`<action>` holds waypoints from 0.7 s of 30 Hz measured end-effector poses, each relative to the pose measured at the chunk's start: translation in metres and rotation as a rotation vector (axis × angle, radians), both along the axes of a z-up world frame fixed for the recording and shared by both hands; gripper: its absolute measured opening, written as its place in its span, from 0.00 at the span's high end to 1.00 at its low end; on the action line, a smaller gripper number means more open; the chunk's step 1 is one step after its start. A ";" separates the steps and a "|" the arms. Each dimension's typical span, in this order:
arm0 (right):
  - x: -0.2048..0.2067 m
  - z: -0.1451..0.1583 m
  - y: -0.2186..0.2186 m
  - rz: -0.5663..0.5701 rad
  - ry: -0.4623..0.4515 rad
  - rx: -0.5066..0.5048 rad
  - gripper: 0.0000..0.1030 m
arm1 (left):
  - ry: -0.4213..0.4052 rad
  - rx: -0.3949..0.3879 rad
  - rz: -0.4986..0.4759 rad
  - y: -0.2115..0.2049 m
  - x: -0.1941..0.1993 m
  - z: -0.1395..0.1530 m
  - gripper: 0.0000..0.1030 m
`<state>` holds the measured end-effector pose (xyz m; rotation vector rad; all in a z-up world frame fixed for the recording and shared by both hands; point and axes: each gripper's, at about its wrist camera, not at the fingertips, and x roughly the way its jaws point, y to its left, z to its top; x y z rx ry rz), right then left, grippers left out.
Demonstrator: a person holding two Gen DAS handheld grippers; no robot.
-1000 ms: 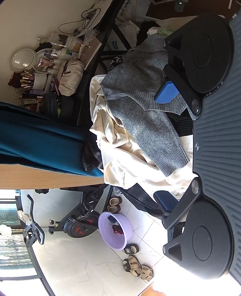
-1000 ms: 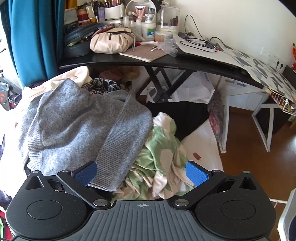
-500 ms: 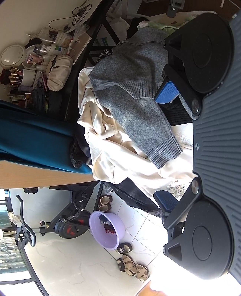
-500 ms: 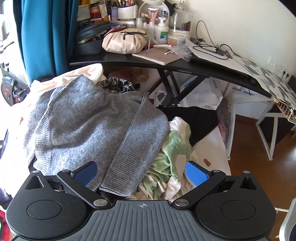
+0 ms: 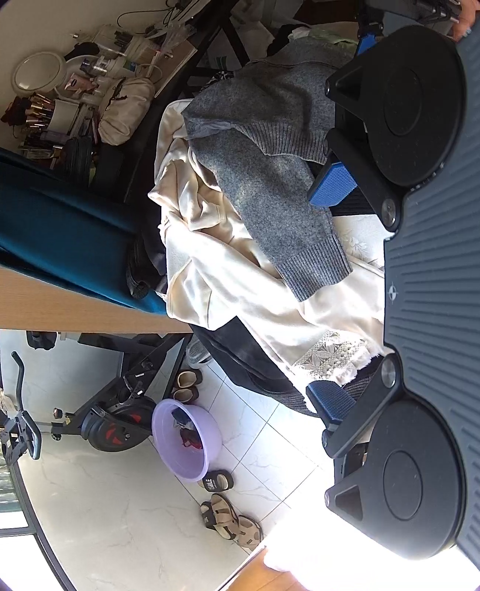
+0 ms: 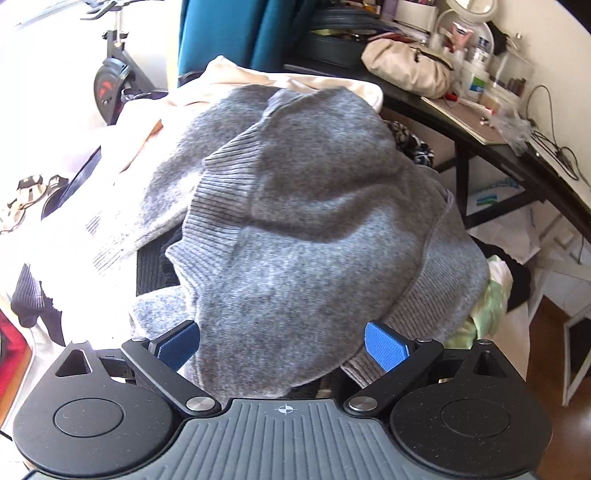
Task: Fold clothes
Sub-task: 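Close the right gripper on the grey knit sweater edge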
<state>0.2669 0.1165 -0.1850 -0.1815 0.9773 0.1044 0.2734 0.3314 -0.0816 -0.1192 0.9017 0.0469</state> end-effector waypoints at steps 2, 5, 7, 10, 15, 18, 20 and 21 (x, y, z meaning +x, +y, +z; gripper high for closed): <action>0.002 -0.005 0.008 0.021 0.003 -0.003 0.07 | 0.000 -0.003 0.011 0.002 -0.001 0.000 0.01; 0.004 -0.012 0.021 0.053 0.007 -0.007 0.07 | 0.002 -0.001 0.021 0.005 -0.002 0.000 0.01; 0.007 -0.019 0.026 0.074 0.014 -0.016 0.08 | 0.007 0.008 0.026 0.006 -0.002 0.000 0.01; 0.014 -0.030 0.027 0.079 0.033 -0.046 0.21 | 0.011 0.016 0.028 0.006 -0.001 -0.001 0.01; 0.016 -0.023 0.004 0.062 0.052 0.042 0.42 | 0.015 0.013 0.009 0.000 0.008 -0.001 0.01; 0.011 -0.009 -0.017 0.023 0.036 0.095 0.67 | 0.010 0.014 -0.018 -0.011 0.016 -0.002 0.01; 0.010 -0.001 -0.035 -0.041 0.014 0.105 0.81 | 0.006 0.013 -0.038 -0.019 0.022 -0.002 0.01; 0.010 0.001 -0.046 -0.083 0.007 0.107 0.85 | 0.003 0.011 -0.046 -0.022 0.024 -0.001 0.01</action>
